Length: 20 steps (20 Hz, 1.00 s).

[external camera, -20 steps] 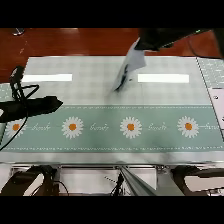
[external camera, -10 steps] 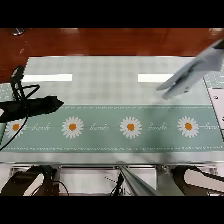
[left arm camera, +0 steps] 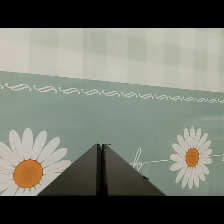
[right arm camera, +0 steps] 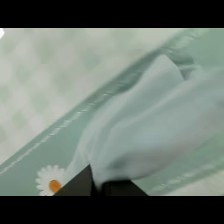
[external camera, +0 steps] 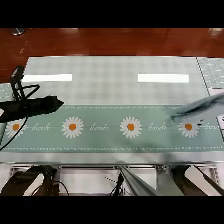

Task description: Fold the shirts.

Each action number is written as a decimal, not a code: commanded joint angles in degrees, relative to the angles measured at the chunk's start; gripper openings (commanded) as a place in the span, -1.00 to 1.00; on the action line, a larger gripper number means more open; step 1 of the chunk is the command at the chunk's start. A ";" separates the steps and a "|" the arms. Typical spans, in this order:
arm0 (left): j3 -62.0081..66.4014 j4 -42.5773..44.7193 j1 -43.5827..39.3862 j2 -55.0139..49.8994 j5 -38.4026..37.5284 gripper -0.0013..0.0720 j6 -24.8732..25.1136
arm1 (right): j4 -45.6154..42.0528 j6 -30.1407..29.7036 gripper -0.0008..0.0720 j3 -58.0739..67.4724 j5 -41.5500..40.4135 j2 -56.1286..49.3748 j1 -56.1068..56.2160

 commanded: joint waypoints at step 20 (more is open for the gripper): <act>34.99 -13.40 -1.99 -15.34 2.10 -0.91 14.67 | 28.61 -11.50 -0.91 -15.87 -39.32 8.28 14.29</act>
